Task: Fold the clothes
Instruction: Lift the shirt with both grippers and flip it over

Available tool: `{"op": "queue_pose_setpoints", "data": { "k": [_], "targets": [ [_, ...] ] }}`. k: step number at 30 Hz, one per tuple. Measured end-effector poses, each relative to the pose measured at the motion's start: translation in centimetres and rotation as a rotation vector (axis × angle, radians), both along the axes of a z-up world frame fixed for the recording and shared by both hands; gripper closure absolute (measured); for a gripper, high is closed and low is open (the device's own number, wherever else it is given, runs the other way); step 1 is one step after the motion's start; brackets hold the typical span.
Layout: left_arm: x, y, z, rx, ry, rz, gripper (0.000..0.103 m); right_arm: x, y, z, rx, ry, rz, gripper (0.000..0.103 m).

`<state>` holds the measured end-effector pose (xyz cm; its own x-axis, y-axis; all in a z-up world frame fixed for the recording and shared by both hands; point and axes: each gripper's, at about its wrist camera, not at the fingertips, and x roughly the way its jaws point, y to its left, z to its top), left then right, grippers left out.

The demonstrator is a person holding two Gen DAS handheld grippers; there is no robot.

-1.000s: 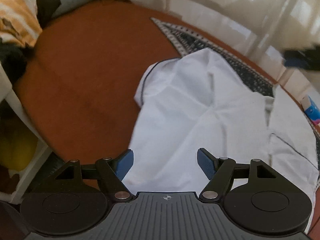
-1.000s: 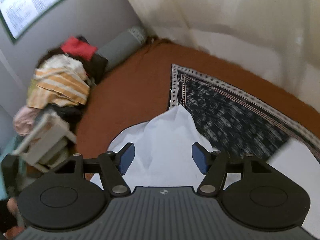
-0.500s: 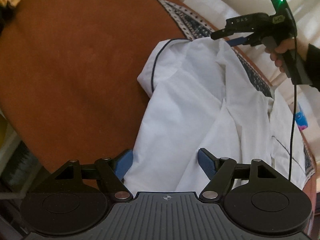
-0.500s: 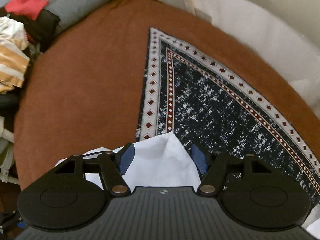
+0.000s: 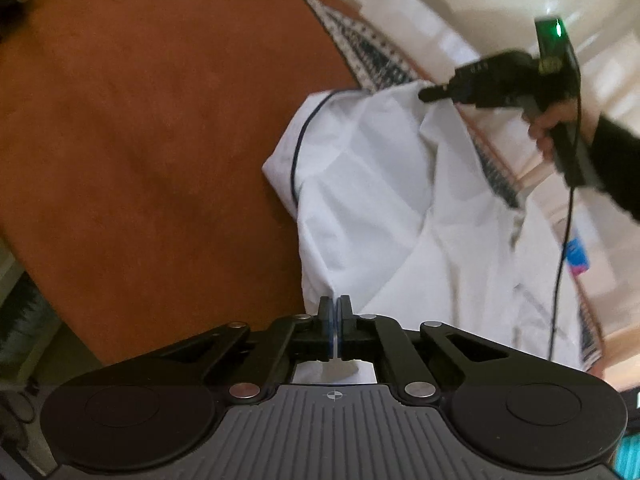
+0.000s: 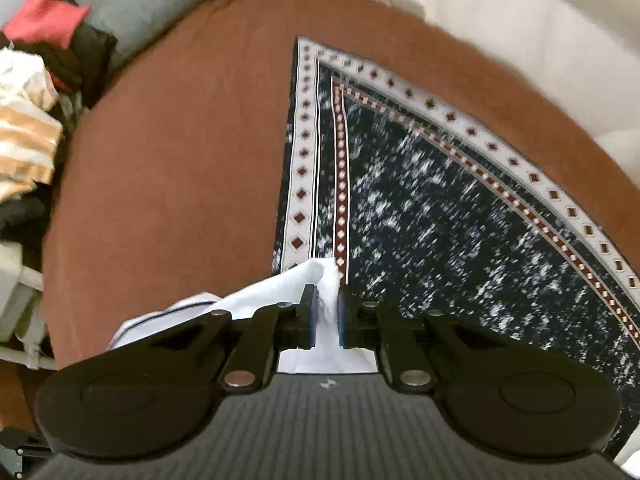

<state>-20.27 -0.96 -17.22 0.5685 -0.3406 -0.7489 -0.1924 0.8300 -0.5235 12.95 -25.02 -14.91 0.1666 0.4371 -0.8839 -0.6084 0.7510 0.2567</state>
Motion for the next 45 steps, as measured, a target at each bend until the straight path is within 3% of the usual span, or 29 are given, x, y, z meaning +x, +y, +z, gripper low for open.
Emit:
{"op": "queue_pose_setpoints", "data": {
  "k": [3,4,5,6,7,8,13,18,19,20,21,23,28,32,39,45],
  "targets": [
    [-0.7,-0.7,1.2,0.077,-0.020,0.018,0.103,-0.1,-1.7,1.6,0.074,-0.001,-0.011,0.092],
    [-0.7,-0.9,1.2,0.102,-0.008,0.034,0.093,-0.2,-2.2,2.2,0.094,-0.006,-0.011,0.092],
    [-0.6,-1.1,1.0,0.127,0.009,0.054,0.076,-0.6,-2.6,2.6,0.104,-0.016,-0.004,0.092],
    [-0.7,-1.1,0.9,0.142,0.019,0.075,0.067,-0.8,-2.9,2.9,0.109,-0.023,0.003,0.092],
    [-0.8,-1.1,0.9,0.154,0.027,0.096,0.047,-1.1,-3.1,3.2,0.116,-0.029,0.009,0.092],
    [-0.9,-1.0,0.8,0.166,0.034,0.117,0.036,-1.4,-3.3,3.4,0.125,-0.033,0.011,0.092],
    [-0.2,-0.8,0.6,0.203,0.038,0.121,0.025,-1.9,-3.6,3.4,0.150,-0.038,0.001,0.092],
    [1.1,-0.3,-1.0,0.151,0.085,0.064,0.029,-1.8,-3.4,3.2,0.138,-0.044,-0.011,0.092],
    [1.3,-0.5,-1.2,0.138,0.093,0.046,0.039,-1.8,-3.3,3.2,0.133,-0.046,-0.012,0.092],
    [1.5,-0.8,-1.4,0.122,0.102,0.014,0.082,-1.8,-3.3,3.2,0.127,-0.047,-0.013,0.092],
    [1.9,-1.2,-1.6,0.121,0.112,-0.020,0.098,-1.8,-3.2,3.1,0.121,-0.048,-0.016,0.092],
    [1.8,-2.1,-0.5,0.155,0.084,-0.059,0.103,-1.9,-3.2,3.4,0.121,-0.048,-0.020,0.092],
    [-0.4,-3.4,5.8,0.045,-0.105,-0.093,0.103,-2.2,-3.9,4.6,0.142,-0.050,-0.030,0.092],
    [-2.1,-6.8,10.1,-0.029,-0.208,-0.166,0.103,-2.8,-7.7,7.9,0.233,-0.069,-0.028,0.092],
    [-3.2,-16.0,13.2,-0.182,-0.268,-0.342,0.103,-5.7,-19.8,13.0,0.410,-0.119,-0.049,0.093],
    [-2.9,-25.9,12.8,-0.233,-0.209,-0.577,0.103,-8.2,-33.3,13.0,0.492,-0.144,-0.175,0.093]
  ]
}}
